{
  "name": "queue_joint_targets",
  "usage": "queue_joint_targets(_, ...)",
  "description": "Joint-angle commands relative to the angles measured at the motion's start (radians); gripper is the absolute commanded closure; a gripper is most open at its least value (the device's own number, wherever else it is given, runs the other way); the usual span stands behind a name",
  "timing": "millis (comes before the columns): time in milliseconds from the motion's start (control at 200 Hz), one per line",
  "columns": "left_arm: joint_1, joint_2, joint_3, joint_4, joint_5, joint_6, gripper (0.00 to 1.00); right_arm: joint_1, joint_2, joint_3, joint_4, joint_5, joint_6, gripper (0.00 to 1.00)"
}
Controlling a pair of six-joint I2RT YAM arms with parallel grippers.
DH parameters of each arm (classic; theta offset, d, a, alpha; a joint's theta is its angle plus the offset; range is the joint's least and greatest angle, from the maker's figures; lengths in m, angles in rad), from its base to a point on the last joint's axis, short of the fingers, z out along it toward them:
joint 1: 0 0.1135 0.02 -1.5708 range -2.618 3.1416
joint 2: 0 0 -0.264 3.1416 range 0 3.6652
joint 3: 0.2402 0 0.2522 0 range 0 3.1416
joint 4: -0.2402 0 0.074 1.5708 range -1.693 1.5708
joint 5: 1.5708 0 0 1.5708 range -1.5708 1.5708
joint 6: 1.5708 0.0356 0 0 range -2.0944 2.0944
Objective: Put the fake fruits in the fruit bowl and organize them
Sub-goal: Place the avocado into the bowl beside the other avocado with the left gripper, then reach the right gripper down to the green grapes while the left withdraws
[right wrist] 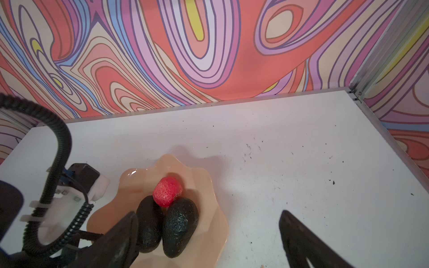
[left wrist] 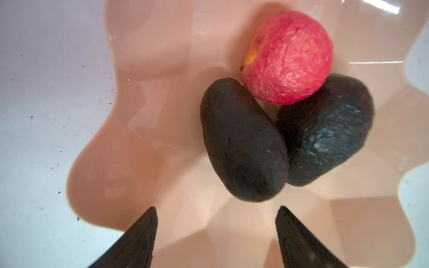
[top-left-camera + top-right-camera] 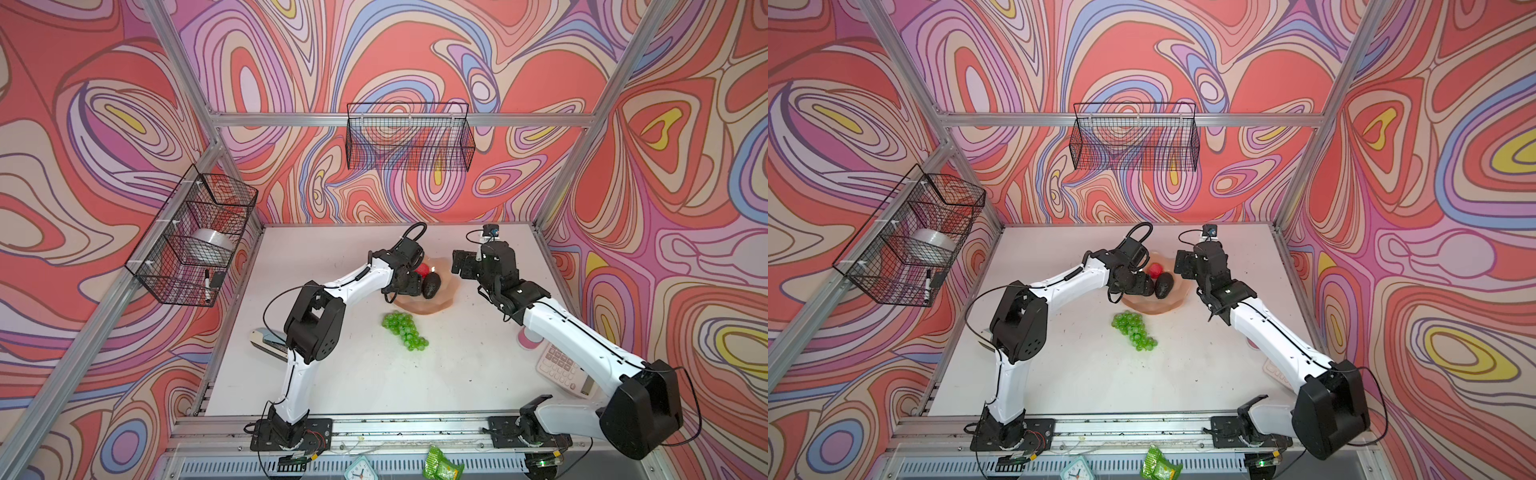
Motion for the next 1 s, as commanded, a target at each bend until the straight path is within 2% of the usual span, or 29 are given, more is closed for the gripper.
queue_joint_targets(0,0.016,-0.158,-0.038,0.051,-0.09,-0.005,0.18,-0.007,-0.013,0.019,-0.042,-0.059,-0.03,0.03)
queue_joint_targets(190,0.068,-0.458,-0.327,0.24,-0.251,-0.021,0.14,0.019,-0.005,-0.034,-0.04,-0.269,-0.01,0.09)
queue_joint_targets(355,0.091,-0.713,-0.589,0.382,-0.444,0.011,0.04,0.197,0.038,-0.068,-0.048,-0.233,-0.017,0.1)
queue_joint_targets(481,0.132,-0.852,-0.734,0.443,-0.485,0.003,0.0,0.287,0.052,-0.126,-0.005,-0.286,0.03,0.11)
queue_joint_targets(621,0.196,-0.943,-0.831,0.426,-0.477,-0.071,0.0,0.363,0.046,-0.191,0.037,-0.321,0.072,0.12)
queue_joint_targets(721,0.209,-0.977,-0.871,0.423,-0.491,-0.108,0.0,0.396,0.052,-0.224,0.04,-0.334,0.105,0.12)
queue_joint_targets(996,0.213,-0.977,-0.874,0.391,-0.492,-0.129,0.0,0.429,0.1,-0.281,0.081,-0.327,0.155,0.13)
